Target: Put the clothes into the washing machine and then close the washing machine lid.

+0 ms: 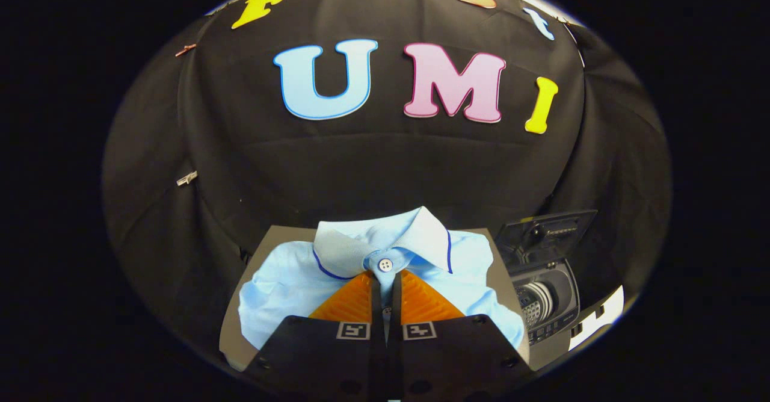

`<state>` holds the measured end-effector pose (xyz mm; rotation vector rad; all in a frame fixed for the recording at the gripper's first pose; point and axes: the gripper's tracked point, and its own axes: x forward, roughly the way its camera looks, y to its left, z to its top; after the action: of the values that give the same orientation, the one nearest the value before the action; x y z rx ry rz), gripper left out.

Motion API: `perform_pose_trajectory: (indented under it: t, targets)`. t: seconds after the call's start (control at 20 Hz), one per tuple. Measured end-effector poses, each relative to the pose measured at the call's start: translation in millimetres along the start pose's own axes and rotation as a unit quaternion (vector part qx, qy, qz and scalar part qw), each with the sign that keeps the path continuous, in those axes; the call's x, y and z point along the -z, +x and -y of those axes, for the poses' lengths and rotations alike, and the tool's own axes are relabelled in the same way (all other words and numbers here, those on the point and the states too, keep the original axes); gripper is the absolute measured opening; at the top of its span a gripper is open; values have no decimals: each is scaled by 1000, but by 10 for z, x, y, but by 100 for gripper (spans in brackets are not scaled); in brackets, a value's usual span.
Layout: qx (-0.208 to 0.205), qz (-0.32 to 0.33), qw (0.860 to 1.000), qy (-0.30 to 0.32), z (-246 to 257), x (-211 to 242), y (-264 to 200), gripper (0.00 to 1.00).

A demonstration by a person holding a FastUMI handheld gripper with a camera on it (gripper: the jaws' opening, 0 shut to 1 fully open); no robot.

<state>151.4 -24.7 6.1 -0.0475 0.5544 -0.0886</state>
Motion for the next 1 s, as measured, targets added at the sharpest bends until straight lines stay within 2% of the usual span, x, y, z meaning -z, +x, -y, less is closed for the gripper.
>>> perform_pose_trajectory:
  t: [0.55, 0.75, 1.0]
  targets:
    - [33, 114, 993, -14, 752, -855, -634, 5]
    - [39, 124, 991, -13, 1270, -990, -675, 5]
    - [59, 122, 991, -23, 2106, -951, -680, 5]
